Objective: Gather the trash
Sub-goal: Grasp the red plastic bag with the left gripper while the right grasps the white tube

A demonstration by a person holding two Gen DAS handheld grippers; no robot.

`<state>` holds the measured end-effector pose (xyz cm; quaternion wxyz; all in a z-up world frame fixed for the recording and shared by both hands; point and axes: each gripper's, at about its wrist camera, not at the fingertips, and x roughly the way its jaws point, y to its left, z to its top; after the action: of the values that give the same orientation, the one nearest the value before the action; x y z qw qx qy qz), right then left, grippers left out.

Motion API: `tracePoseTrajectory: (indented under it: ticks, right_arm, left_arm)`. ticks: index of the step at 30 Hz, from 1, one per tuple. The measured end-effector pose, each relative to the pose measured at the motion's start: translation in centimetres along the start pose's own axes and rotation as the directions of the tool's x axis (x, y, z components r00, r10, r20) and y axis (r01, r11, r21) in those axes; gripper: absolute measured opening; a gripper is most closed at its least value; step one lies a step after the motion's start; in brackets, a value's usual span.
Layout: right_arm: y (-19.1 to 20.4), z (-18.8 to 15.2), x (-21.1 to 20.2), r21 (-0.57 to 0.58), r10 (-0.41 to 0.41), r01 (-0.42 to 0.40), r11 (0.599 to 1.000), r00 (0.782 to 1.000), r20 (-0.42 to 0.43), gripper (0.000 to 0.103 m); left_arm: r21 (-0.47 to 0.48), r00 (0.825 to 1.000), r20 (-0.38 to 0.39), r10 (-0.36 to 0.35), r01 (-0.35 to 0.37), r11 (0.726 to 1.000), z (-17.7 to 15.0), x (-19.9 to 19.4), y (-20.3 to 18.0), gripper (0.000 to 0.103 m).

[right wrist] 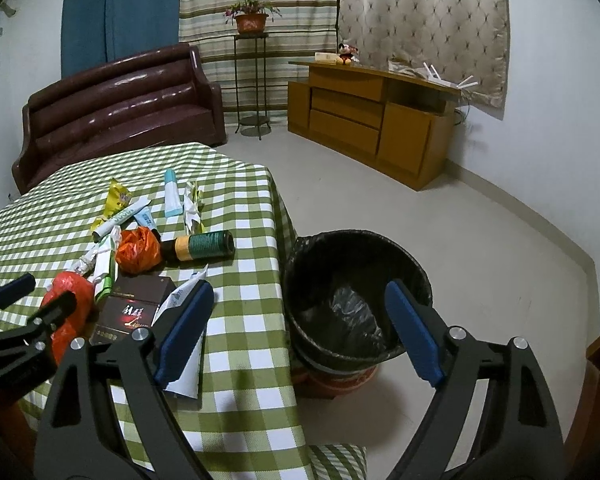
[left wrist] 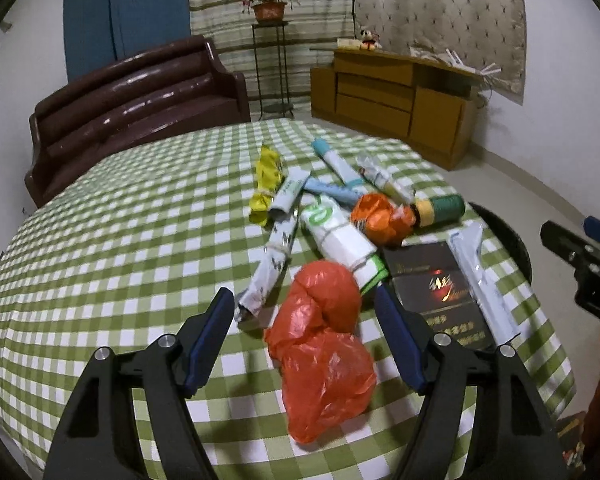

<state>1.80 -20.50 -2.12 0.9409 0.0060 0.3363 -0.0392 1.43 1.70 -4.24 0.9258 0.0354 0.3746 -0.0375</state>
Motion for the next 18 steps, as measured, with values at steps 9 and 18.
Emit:
tracePoseTrajectory:
  ticks: [9,18]
  right_arm:
    - [0.9,-0.4,0.5,-0.020,0.013,-0.013,1.000,1.000,-0.015,0.084]
    - [2.5,-0.6,0.4,-0.043,0.048,-0.049,0.998,0.998,-0.033,0.073]
  left_arm:
    - [0.007,0.998,-0.039,-0.046,0.046,0.999,-0.6,0.9,-0.1,0.043]
    - [-0.015,1.000,-0.009,-0.015,0.015,1.000,-0.7,-0.6,0.9,0.043]
